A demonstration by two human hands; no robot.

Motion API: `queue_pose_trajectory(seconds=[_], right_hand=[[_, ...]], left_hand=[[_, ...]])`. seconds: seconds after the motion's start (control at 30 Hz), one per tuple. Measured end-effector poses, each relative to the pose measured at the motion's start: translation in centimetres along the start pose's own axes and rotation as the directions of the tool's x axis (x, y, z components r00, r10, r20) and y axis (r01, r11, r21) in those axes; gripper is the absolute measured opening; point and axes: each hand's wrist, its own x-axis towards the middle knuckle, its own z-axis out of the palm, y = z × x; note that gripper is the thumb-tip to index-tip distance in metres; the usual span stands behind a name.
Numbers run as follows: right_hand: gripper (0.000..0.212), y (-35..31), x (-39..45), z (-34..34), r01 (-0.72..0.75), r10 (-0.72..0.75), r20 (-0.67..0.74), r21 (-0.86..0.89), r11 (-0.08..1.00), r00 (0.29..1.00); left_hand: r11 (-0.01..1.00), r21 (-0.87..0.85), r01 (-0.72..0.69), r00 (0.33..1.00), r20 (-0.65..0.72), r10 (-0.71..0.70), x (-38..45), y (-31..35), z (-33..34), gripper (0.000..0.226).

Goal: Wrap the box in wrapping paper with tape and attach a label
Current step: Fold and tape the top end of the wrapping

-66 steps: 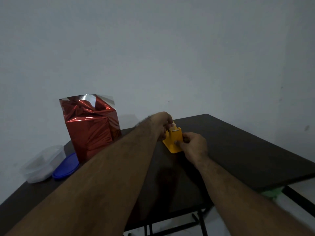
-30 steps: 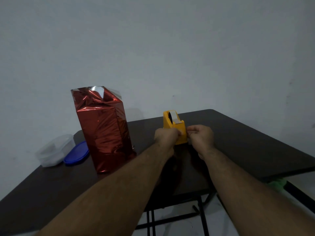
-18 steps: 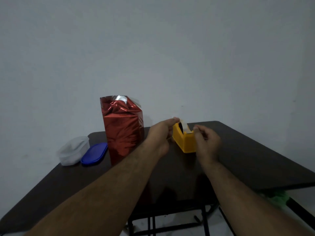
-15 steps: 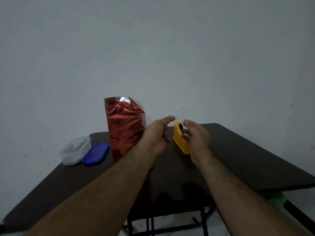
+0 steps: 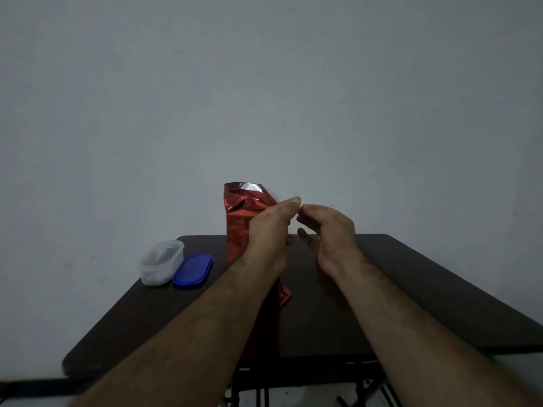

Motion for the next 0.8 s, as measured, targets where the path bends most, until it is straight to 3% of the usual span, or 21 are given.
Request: queue_pose_trajectory(seconds=[0.07, 0.1, 0.2, 0.23, 0.3, 0.37, 0.43, 0.5, 0.63, 0.8], right_hand=[[0.011, -0.8, -0.3, 0.8, 0.005, -0.004, 0.01, -0.013, 1.0, 1.0], [0.008, -1.3, -0.4, 1.2, 0.012, -0.012, 0.014, -0.013, 1.0, 1.0], [0.008, -2.3, 0.1, 1.9, 0.041, -0.04, -0.026, 0.023, 0.999, 0.999], [0.009, -2.6, 0.4, 1.9, 0.048, -0.046, -0.045, 0.041, 0.998, 0.998], [0.008, -2.9, 0.9, 2.0, 0.071, -0.071, -0.037, 0.005, 0.997, 0.997], [0.009, -2.6, 1.3, 2.3, 0.114, -0.11, 0.035, -0.132, 0.985, 0.993], [0.025, -2.2, 1.4, 3.0, 0.187, -0.152, 0.138, -0.294, 0.937, 0.979], [0.046, -1.7, 1.6, 4.0, 0.259, -0.156, 0.254, -0.443, 0.859, 0.954], [0.068, -1.8, 2.1, 6.6, 0.315, -0.087, 0.369, -0.62, 0.719, 0.925], [0.064, -2.7, 2.3, 9.2, 0.402, -0.153, 0.39, -0.711, 0.577, 0.908]], left_hand=[[0.981, 0.082, -0.174, 0.984, 0.049, 0.17, -0.7, 0.8, -0.7, 0.021], [0.935, 0.207, -0.288, 0.958, 0.076, 0.278, -1.0, 1.2, -1.2, 0.022], [0.576, 0.642, -0.507, 0.811, 0.128, 0.571, -1.9, 2.1, -2.9, 0.024], [0.496, 0.672, -0.55, 0.741, 0.118, 0.662, -2.0, 2.5, -3.7, 0.018], [0.465, 0.64, -0.612, 0.628, 0.036, 0.777, -1.4, 3.3, -5.8, 0.01], [0.618, 0.545, -0.566, 0.676, -0.122, 0.727, 0.5, 4.1, -8.0, 0.011], [0.793, 0.429, -0.433, 0.78, -0.263, 0.567, 2.9, 4.6, -9.8, 0.018], [0.873, 0.379, -0.306, 0.849, -0.306, 0.43, 4.7, 4.6, -11.3, 0.025], [0.901, 0.367, -0.23, 0.908, -0.252, 0.334, 5.6, 4.4, -12.2, 0.031], [0.856, 0.413, -0.312, 0.915, -0.11, 0.387, 5.3, 3.3, -12.1, 0.032]])
